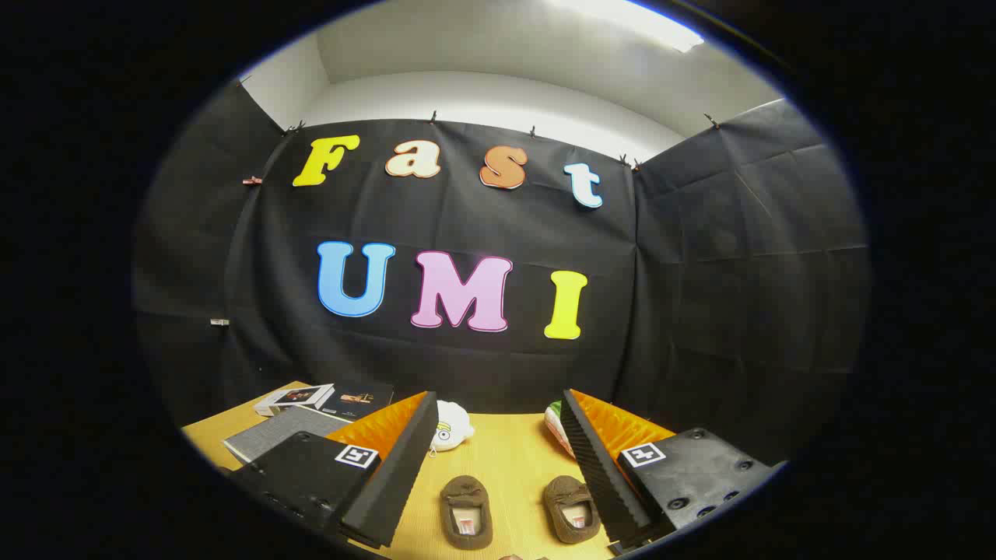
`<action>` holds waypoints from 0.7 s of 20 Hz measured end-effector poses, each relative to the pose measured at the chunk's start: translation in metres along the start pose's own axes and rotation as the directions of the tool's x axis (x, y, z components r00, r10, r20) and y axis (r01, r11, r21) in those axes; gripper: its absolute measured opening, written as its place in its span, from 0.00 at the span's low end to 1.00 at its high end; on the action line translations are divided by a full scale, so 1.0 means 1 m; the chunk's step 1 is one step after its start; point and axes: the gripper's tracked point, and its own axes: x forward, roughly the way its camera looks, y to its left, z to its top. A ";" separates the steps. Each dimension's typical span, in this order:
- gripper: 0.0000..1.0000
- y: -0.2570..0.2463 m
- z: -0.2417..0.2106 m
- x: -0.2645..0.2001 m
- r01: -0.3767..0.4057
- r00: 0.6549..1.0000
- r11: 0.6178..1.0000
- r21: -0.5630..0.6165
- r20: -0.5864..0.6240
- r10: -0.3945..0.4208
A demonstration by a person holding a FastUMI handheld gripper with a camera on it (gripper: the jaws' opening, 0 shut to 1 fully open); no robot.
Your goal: Open the storage box then place both shoes into the box .Put the left shoe in first, then the right shoe, with the right side of both shoes facing outward in a uniform manner.
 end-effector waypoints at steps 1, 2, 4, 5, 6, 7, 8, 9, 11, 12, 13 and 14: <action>0.97 0.001 -0.002 0.000 -0.004 1.000 1.000 0.002 -0.002 0.004; 0.97 0.002 -0.002 -0.001 -0.007 1.000 1.000 0.004 -0.003 0.007; 0.97 0.003 -0.004 -0.001 -0.010 1.000 1.000 0.003 -0.007 0.010; 0.97 0.005 -0.006 -0.001 -0.014 1.000 1.000 0.004 -0.010 0.014; 0.97 0.006 -0.008 0.000 -0.018 1.000 1.000 0.006 -0.014 0.018; 0.97 0.007 -0.008 0.001 -0.021 1.000 1.000 0.007 -0.018 0.021; 0.97 0.007 -0.010 0.002 -0.023 1.000 1.000 0.009 -0.020 0.023; 0.97 0.008 -0.009 0.003 -0.024 1.000 1.000 0.011 -0.020 0.024; 0.97 0.010 -0.011 0.006 -0.031 0.999 0.999 0.015 -0.023 0.032; 0.97 0.012 -0.012 0.007 -0.036 0.999 0.999 0.016 -0.027 0.037; 0.97 0.012 -0.014 0.008 -0.042 0.999 0.999 0.017 -0.032 0.042; 0.97 0.013 -0.015 0.009 -0.048 0.998 0.999 0.019 -0.037 0.048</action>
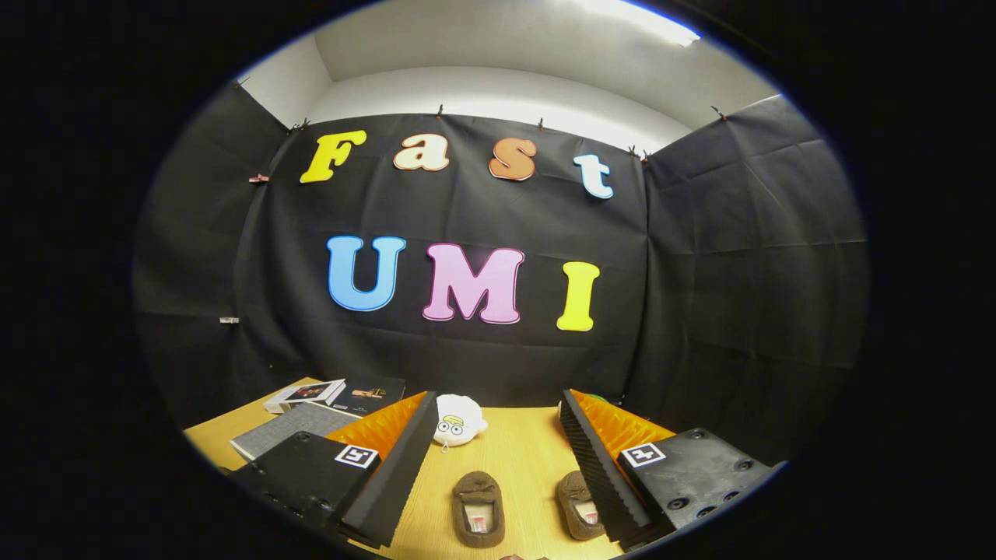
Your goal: Open the storage box then place both shoes into the box .Put the left shoe in first, then the right shoe, with the right side of both shoes facing outward in a uniform manner.
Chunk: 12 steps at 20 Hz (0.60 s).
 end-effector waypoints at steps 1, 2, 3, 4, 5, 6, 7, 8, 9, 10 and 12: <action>0.97 0.001 -0.002 0.002 -0.004 1.000 1.000 0.002 -0.006 0.004; 0.97 0.001 -0.003 0.004 -0.009 1.000 1.000 0.006 -0.011 0.009; 0.97 0.002 -0.004 0.006 -0.014 1.000 1.000 0.010 -0.018 0.014; 0.97 0.003 -0.006 0.010 -0.023 0.999 1.000 0.019 -0.028 0.023; 0.97 0.007 -0.012 0.012 -0.034 0.998 0.999 0.034 -0.054 0.036; 0.97 0.013 -0.018 0.015 -0.059 0.994 0.997 0.053 -0.084 0.063; 0.97 0.021 -0.020 0.017 -0.088 0.991 0.993 0.073 -0.096 0.095; 0.97 0.025 -0.019 0.021 -0.110 0.988 0.990 0.084 -0.096 0.118; 0.97 0.026 -0.019 0.027 -0.125 0.986 0.989 0.084 -0.097 0.133; 0.97 0.026 -0.022 0.034 -0.135 0.984 0.988 0.077 -0.109 0.143; 0.97 0.035 -0.039 0.046 -0.182 0.966 0.980 0.084 -0.170 0.194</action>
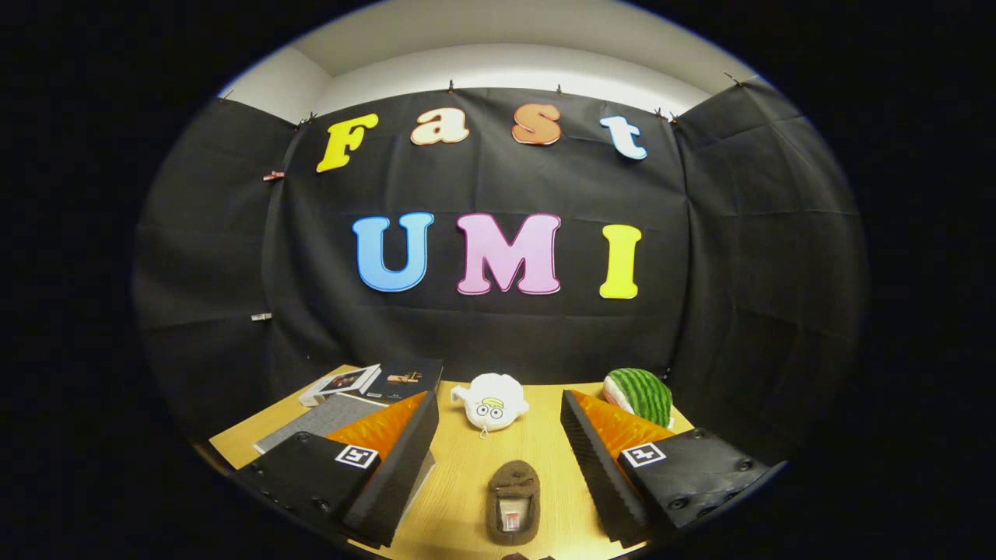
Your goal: Open the storage box then place both shoes into the box .Put the left shoe in first, then the right shoe, with the right side of both shoes facing outward in a uniform manner.
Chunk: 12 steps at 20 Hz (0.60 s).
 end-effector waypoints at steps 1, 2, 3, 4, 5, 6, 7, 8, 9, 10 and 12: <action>0.97 0.010 -0.009 0.006 -0.046 0.998 0.999 0.027 -0.039 0.047; 0.98 0.019 -0.017 0.009 -0.092 0.993 0.994 0.064 -0.071 0.097; 0.98 0.025 -0.023 0.013 -0.129 0.985 0.986 0.103 -0.103 0.139; 0.98 0.032 -0.030 0.015 -0.163 0.974 0.976 0.143 -0.133 0.182; 0.99 0.042 -0.040 0.018 -0.195 0.959 0.963 0.187 -0.168 0.227; 0.98 0.051 -0.049 0.018 -0.223 0.941 0.947 0.233 -0.204 0.272; 0.99 0.061 -0.056 0.015 -0.255 0.918 0.925 0.281 -0.232 0.323; 0.98 0.071 -0.061 0.015 -0.279 0.896 0.902 0.330 -0.249 0.368; 0.98 0.081 -0.066 0.015 -0.306 0.870 0.877 0.372 -0.264 0.416; 0.98 0.088 -0.073 0.014 -0.324 0.846 0.856 0.403 -0.282 0.453; 0.98 0.103 -0.091 0.013 -0.355 0.787 0.812 0.463 -0.322 0.527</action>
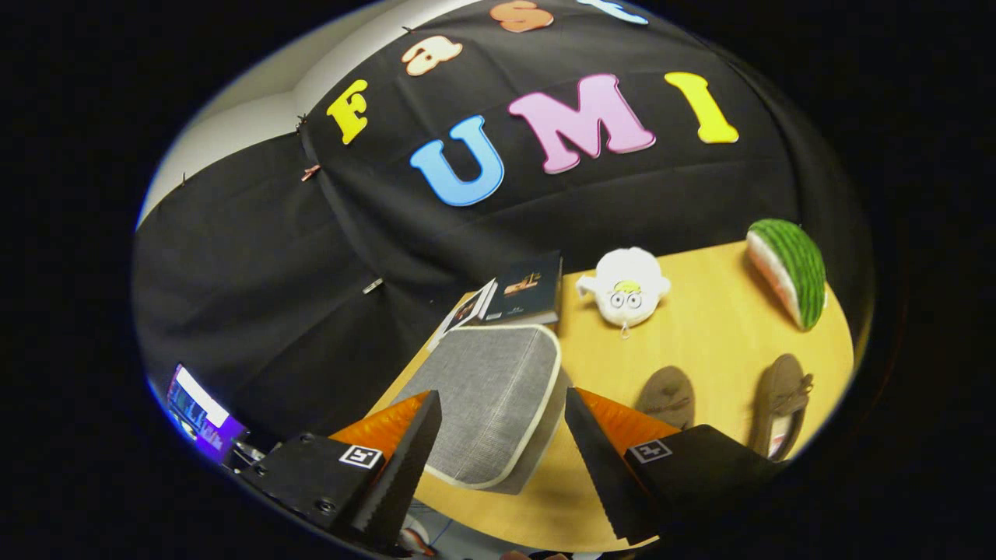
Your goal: Open the storage box then place both shoes into the box .Put the left shoe in first, then the right shoe, with the right side of both shoes facing outward in a uniform manner.
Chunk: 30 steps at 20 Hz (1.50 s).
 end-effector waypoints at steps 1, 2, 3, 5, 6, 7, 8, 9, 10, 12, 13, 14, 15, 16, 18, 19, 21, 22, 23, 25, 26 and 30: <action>0.98 -0.004 -0.012 0.003 -0.010 0.999 1.000 0.015 -0.040 0.011; 0.98 -0.006 -0.022 0.008 -0.025 0.997 1.000 0.017 -0.071 0.026; 0.98 -0.008 -0.030 0.011 -0.044 0.995 0.999 0.023 -0.088 0.046; 0.98 -0.004 -0.044 0.016 -0.110 0.984 0.991 0.072 -0.130 0.119; 0.99 -0.002 -0.051 0.019 -0.137 0.976 0.985 0.101 -0.159 0.152; 0.98 -0.002 -0.060 0.025 -0.156 0.967 0.980 0.121 -0.184 0.176; 0.99 -0.004 -0.066 0.031 -0.165 0.961 0.977 0.132 -0.200 0.189; 0.99 -0.005 -0.070 0.036 -0.171 0.959 0.974 0.146 -0.204 0.199; 0.99 -0.007 -0.073 0.041 -0.171 0.956 0.970 0.171 -0.209 0.206; 0.98 -0.007 -0.084 0.051 -0.180 0.945 0.954 0.242 -0.228 0.236; 0.98 -0.009 -0.092 0.056 -0.179 0.940 0.947 0.267 -0.239 0.244; 0.99 -0.010 -0.097 0.060 -0.182 0.934 0.938 0.294 -0.247 0.259; 0.99 -0.008 -0.096 0.058 -0.189 0.927 0.920 0.344 -0.248 0.283; 0.99 -0.008 -0.094 0.059 -0.180 0.926 0.904 0.388 -0.244 0.289; 0.96 -0.012 -0.085 0.069 -0.177 0.938 0.887 0.426 -0.200 0.284; 0.96 -0.010 -0.086 0.068 -0.191 0.931 0.873 0.450 -0.200 0.307; 0.89 -0.004 -0.089 0.069 -0.195 0.915 0.837 0.511 -0.211 0.342; 0.81 -0.004 -0.089 0.071 -0.193 0.909 0.822 0.535 -0.217 0.355; 0.73 -0.007 -0.089 0.072 -0.185 0.907 0.809 0.558 -0.221 0.360; 0.68 -0.017 -0.084 0.075 -0.154 0.918 0.789 0.595 -0.210 0.337; 0.60 -0.025 -0.076 0.071 -0.141 0.931 0.778 0.612 -0.186 0.315; 0.26 -0.024 -0.074 0.065 -0.131 0.930 0.761 0.636 -0.188 0.317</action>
